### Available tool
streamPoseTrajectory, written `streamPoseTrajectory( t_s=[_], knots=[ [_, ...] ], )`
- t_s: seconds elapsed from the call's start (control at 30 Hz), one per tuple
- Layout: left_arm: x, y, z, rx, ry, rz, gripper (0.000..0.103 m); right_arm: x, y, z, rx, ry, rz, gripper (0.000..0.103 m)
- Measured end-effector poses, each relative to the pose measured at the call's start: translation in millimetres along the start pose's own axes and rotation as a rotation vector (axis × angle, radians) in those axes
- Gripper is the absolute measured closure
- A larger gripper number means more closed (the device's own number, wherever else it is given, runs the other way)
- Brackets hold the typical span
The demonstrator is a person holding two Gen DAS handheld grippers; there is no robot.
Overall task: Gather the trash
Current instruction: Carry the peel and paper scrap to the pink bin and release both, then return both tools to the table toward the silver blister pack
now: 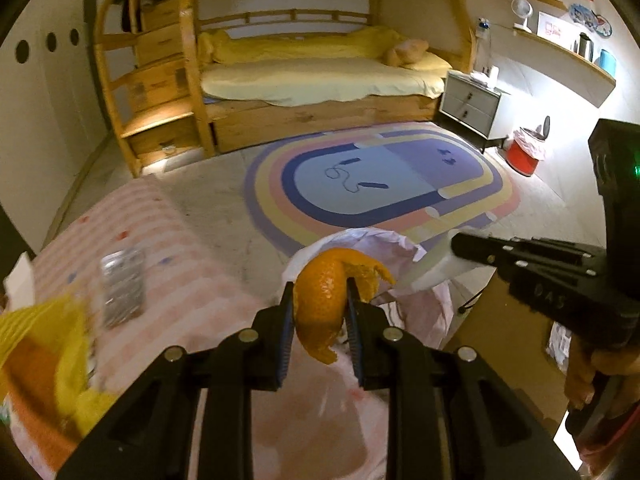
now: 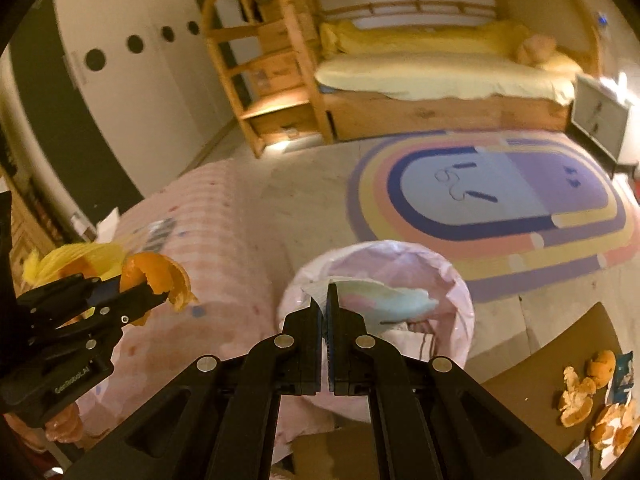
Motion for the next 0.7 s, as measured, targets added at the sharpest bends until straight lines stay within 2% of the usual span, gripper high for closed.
streamPoseTrajectory(
  t_s=[0.07,0.1,0.17,0.2,0.23,0.3,0.57,0.7],
  knots=[
    [14,5,-7,0.008,-0.012,0.021,0.08,10,14,-4,0.029,-0.009,-0.001,0.097],
    [19,8,-11,0.014,-0.015,0.028,0.075,13,18,-5,0.04,-0.014,-0.006,0.097],
    [26,11,-17,0.016,-0.012,0.026,0.055,22,25,-8,0.063,-0.031,-0.019,0.095],
    [28,10,-20,0.008,-0.006,0.026,0.036,26,30,-9,0.08,-0.04,-0.02,0.09],
    [27,10,-22,0.001,0.001,0.027,0.032,29,34,-11,0.094,-0.046,-0.022,0.086],
    [27,8,-27,-0.012,0.012,0.024,0.032,28,38,-13,0.105,-0.041,-0.017,0.078],
    [-17,-13,-20,-0.061,0.055,-0.044,0.032,-8,34,-9,0.138,-0.002,-0.018,0.078],
    [-53,-22,-4,-0.065,0.085,-0.08,0.032,-34,8,-3,0.101,0.017,-0.041,0.078]
  ],
)
Point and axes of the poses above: each gripper's, at about its wrist camera, not at the fingertips, and x roughly the way its jaws point, y to its right, z to its underside, the point moved 8 cm from there along x, roughly the way its jaws point, and after that the axes turned 1 degree about z, right-handed, at the moved point
